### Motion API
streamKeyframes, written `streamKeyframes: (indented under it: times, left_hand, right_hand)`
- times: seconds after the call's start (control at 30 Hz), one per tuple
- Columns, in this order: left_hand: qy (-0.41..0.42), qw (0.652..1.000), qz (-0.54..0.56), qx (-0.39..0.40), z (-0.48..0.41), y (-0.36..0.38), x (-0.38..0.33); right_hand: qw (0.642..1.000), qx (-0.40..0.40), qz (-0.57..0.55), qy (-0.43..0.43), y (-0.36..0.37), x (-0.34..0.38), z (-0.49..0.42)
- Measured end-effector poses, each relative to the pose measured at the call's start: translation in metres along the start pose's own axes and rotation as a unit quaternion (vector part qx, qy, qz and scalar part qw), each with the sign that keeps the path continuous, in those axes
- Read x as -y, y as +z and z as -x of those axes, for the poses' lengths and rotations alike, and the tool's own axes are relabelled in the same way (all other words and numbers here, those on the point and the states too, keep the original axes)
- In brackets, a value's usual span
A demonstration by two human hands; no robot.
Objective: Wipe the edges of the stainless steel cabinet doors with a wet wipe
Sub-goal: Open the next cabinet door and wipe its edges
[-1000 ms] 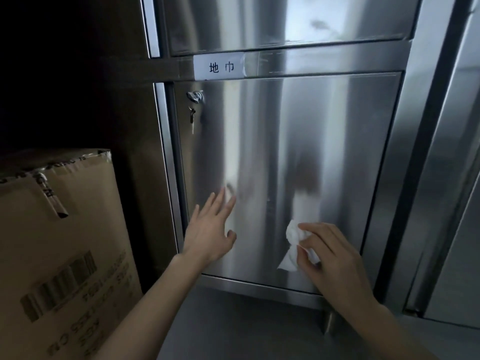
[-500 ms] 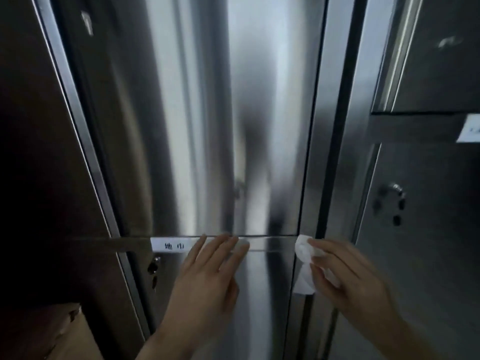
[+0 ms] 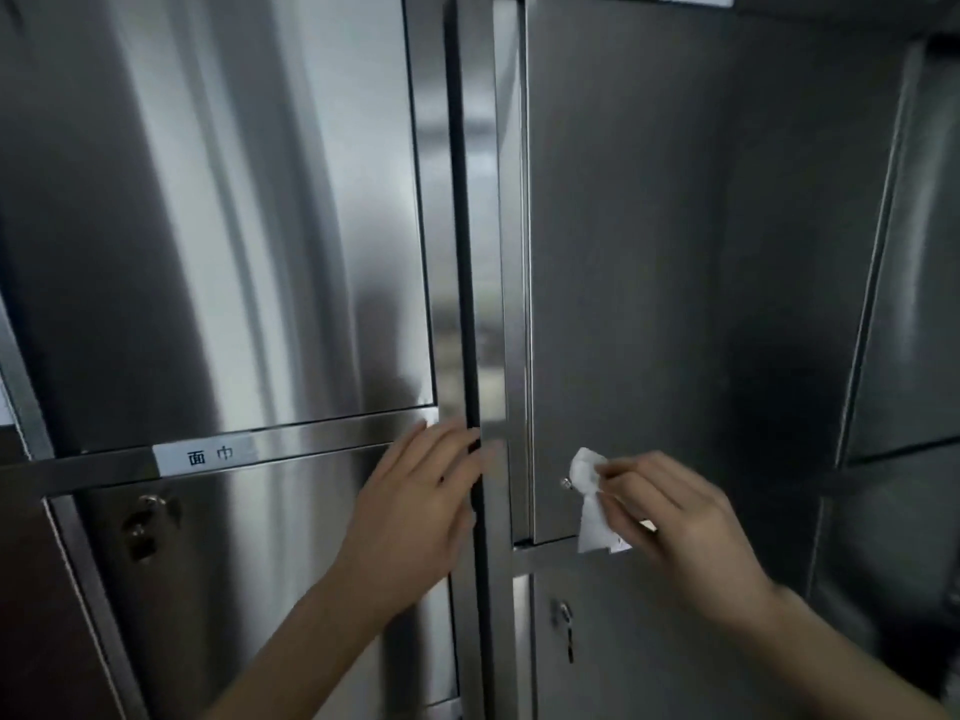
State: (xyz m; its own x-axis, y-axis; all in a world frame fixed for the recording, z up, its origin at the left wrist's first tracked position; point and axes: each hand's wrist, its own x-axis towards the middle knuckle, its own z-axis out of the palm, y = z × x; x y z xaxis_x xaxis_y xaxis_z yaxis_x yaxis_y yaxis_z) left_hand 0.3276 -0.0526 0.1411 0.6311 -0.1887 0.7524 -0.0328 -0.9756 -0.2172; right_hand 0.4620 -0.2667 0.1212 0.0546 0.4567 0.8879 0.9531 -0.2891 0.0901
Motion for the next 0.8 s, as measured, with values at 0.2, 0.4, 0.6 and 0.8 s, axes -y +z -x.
streamKeyframes:
  times: [0.2,0.4,0.6,0.8]
  left_hand:
    - [0.031,0.999,-0.023,-0.034,-0.066,-0.016,-0.014]
    - [0.016,0.998,-0.039,-0.045,-0.136,0.005,-0.015]
    - [-0.048,0.995,-0.072,-0.055,-0.196,0.029,-0.014]
    - [-0.115,0.980,-0.143,-0.075,-0.219,0.022,0.022]
  right_hand:
    - [0.998,-0.036,0.031,-0.043,-0.044,-0.050,-0.041]
    - [0.990,-0.072,0.067,-0.100,-0.069,-0.117,-0.078]
    - [0.983,-0.099,0.034,-0.148,-0.073,-0.184,-0.126]
    - [0.971,-0.137,0.005,-0.195,-0.041,-0.199,-0.186]
